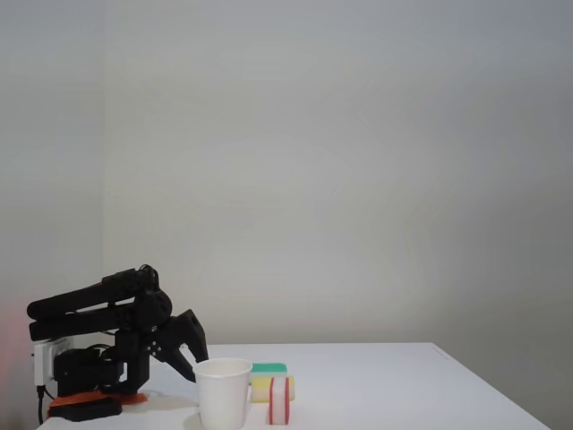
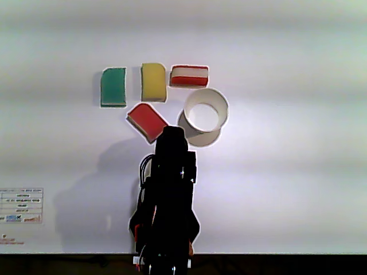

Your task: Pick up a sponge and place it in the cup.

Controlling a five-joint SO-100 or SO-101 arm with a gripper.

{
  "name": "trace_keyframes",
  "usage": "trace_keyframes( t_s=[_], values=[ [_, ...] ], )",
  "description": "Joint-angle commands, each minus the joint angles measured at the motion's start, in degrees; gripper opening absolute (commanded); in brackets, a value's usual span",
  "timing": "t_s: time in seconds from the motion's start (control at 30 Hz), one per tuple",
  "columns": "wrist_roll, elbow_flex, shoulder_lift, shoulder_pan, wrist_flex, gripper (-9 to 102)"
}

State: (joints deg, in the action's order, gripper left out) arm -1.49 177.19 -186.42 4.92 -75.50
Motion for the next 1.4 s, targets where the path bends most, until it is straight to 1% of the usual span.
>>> trace_keyframes(
  t_s=[0.0,0.53,0.6,0.77,0.97,1.17,1.3,1.37],
  values=[
    [-0.09,-0.09,-0.53,2.02,-4.83,0],
    [0.18,-0.09,-0.53,2.02,-4.83,0],
    [0.18,-0.09,-0.53,1.76,-3.43,0],
    [0.00,-2.55,3.16,1.32,3.16,0],
    [0.26,-4.48,5.71,1.93,7.29,0],
    [0.00,-14.77,15.82,3.16,3.69,0],
    [0.26,-25.84,28.12,3.25,2.02,0],
    [0.26,-32.96,35.07,3.34,-0.44,0]
  ],
)
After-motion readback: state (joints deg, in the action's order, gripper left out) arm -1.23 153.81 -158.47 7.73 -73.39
